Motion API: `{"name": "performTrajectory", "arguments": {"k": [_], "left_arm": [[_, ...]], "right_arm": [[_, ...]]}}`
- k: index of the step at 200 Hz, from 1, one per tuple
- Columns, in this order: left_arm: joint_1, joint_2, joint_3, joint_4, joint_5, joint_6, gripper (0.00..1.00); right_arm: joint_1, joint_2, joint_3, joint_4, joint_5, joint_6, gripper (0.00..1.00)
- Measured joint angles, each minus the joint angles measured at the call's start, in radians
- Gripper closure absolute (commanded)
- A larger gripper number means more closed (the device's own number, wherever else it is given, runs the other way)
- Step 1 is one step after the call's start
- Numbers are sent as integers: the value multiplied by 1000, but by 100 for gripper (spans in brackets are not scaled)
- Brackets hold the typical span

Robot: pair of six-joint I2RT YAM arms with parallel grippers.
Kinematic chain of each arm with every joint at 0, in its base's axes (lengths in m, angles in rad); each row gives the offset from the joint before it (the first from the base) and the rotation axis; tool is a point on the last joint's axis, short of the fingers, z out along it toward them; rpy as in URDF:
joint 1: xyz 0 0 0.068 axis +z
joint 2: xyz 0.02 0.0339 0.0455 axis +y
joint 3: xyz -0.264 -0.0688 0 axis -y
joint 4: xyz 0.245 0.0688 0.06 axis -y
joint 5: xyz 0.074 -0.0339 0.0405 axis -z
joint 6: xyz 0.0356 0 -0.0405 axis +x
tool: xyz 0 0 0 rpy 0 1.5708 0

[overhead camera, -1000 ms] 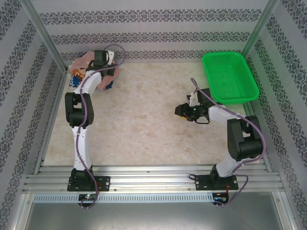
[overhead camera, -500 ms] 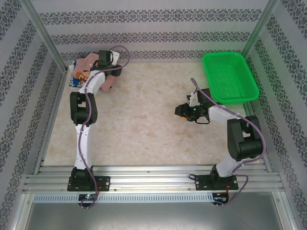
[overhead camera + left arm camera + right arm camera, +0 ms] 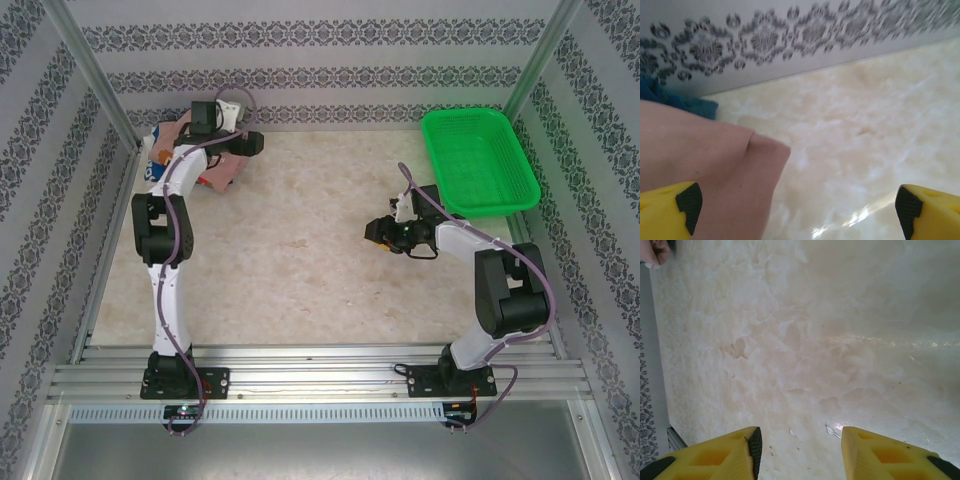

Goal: Fold and stack the t-shirts

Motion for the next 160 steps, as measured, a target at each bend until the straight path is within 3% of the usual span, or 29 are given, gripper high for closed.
{"name": "performTrajectory", "arguments": {"k": [9, 36, 52, 102, 160], "left_arm": [[8, -26, -32, 39, 15, -43, 5], [26, -63, -100, 129, 30, -142, 63], [28, -52, -101, 150, 30, -181, 79], [26, 23, -93, 178, 63, -255, 83], [26, 141, -51, 180, 97, -292, 67]], "right_arm": [[0, -4, -2, 0, 0, 0, 52], [0, -8, -5, 0, 0, 0, 52], [0, -8, -7, 0, 0, 0, 52], [0, -8, -10, 0, 0, 0, 52], [0, -10, -10, -1, 2, 0, 52]]}}
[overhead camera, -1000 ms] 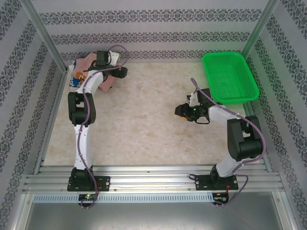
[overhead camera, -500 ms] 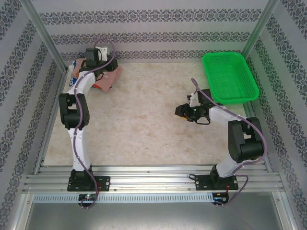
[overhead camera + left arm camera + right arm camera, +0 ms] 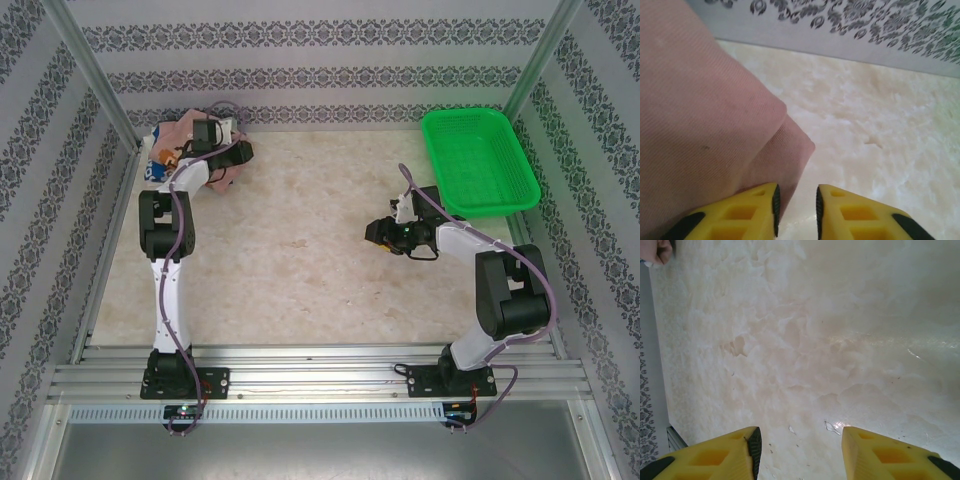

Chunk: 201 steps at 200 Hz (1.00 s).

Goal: Fold and stack the t-shirts

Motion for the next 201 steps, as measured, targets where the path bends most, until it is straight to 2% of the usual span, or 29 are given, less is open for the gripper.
{"name": "performTrajectory", "arguments": {"k": [11, 27, 37, 48, 71, 97, 122, 139, 156, 160, 167, 201], "left_arm": [[1, 1, 0, 5, 8, -19, 60], [6, 0, 2, 52, 29, -48, 34], [12, -3, 2, 85, 50, -84, 23], [23, -16, -3, 122, 76, -122, 14], [64, -107, -67, 209, 112, -208, 3], [145, -286, -185, 297, 137, -275, 0], [245, -504, -332, 340, 137, -275, 0], [288, -626, -395, 308, 67, -212, 0], [281, -703, -417, 269, 4, -151, 0], [277, -723, -433, 264, -10, -141, 0], [268, -764, -480, 266, -37, -125, 0], [220, -1075, -956, 311, -237, -78, 0]], "right_arm": [[0, -3, 0, -3, 1, 0, 52], [0, -13, -1, -8, 2, 0, 52], [0, -21, -3, -10, 2, 0, 52], [0, -32, -8, -11, 2, 0, 51], [-1, -50, -22, -10, 2, 0, 51], [-1, -62, -41, -9, 2, 0, 46], [-1, -108, -72, -8, 16, -2, 28], [-7, -180, -96, -11, 52, -15, 17], [-14, -276, -103, -28, 132, -42, 11], [-14, -296, -103, -30, 148, -51, 3], [-21, -342, -105, -33, 188, -64, 2], [-85, -556, -182, 0, 431, -132, 2]]}}
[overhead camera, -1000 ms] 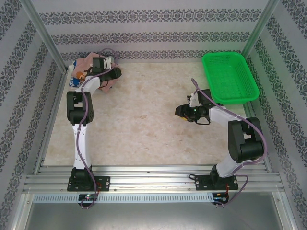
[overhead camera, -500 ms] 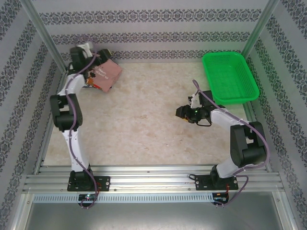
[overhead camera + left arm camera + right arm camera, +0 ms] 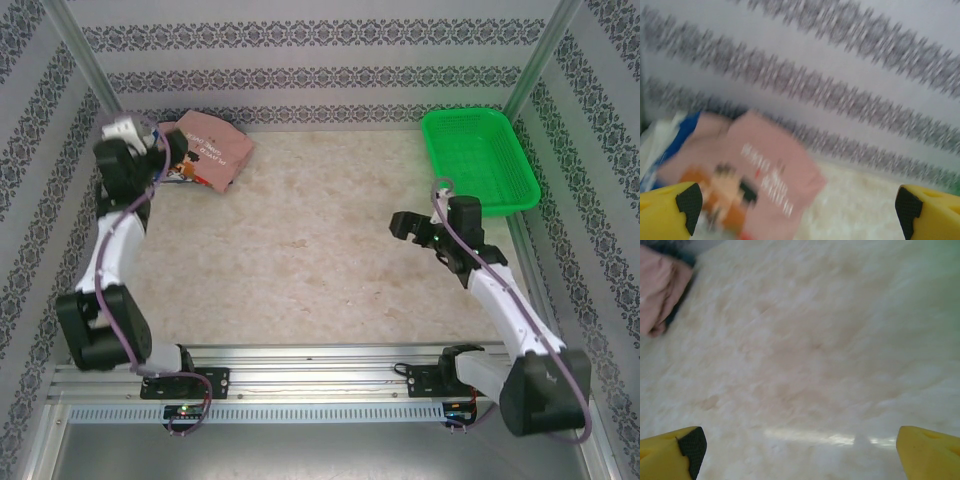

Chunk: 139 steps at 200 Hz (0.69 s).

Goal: Fold and stack the t-shirts

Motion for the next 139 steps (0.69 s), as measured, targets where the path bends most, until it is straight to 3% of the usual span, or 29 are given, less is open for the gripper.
{"name": "performTrajectory", "arguments": {"k": [28, 65, 106, 139], "left_arm": [[-111, -185, -305, 4, -231, 63, 0], [-154, -336, -645, 130, -376, 85, 0], [-169, -204, -852, 393, -423, 154, 0], [-169, 11, -847, 655, -398, 183, 0]], "right_arm": [[-81, -82, -105, 55, 190, -52, 2], [-132, -68, -306, 309, 342, -105, 2], [-131, 103, -425, 631, 375, -149, 2], [-116, 206, -452, 921, 379, -191, 2]]}}
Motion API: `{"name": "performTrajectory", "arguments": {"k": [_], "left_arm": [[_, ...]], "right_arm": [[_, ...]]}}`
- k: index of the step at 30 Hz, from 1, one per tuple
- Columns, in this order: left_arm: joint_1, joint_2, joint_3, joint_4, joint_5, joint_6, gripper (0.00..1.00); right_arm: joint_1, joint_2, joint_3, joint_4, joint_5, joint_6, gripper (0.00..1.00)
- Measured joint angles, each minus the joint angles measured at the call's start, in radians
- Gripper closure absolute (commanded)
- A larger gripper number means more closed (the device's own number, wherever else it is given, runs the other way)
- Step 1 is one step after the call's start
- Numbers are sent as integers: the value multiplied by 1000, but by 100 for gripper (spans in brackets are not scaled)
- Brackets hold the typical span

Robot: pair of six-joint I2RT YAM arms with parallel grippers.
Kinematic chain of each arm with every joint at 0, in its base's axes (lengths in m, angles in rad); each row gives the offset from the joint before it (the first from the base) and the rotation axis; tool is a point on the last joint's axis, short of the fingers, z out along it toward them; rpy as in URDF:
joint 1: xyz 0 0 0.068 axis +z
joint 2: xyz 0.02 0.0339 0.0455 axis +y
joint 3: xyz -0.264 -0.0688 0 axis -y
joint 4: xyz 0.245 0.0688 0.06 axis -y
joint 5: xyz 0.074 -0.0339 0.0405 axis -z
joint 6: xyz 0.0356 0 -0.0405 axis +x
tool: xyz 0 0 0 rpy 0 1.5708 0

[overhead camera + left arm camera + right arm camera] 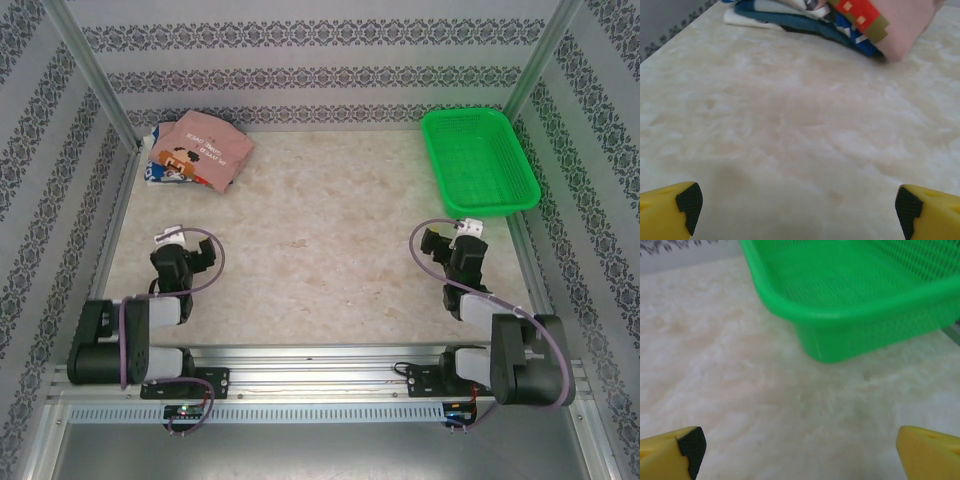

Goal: Fold and stack the t-shirts

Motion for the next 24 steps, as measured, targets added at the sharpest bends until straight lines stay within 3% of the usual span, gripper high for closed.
{"name": "performTrajectory", "arguments": {"k": [3, 7, 12, 24], "left_arm": [[-5, 177, 17, 184, 38, 25, 0], [-7, 197, 60, 163, 87, 48, 0], [-20, 195, 155, 147, 118, 70, 0], [-20, 196, 155, 129, 127, 82, 0]], "right_arm": [[11, 124, 0, 167, -1, -26, 2], [53, 253, 35, 205, 13, -61, 2], [77, 253, 103, 209, 30, -85, 2], [83, 253, 106, 202, 62, -104, 2]]}}
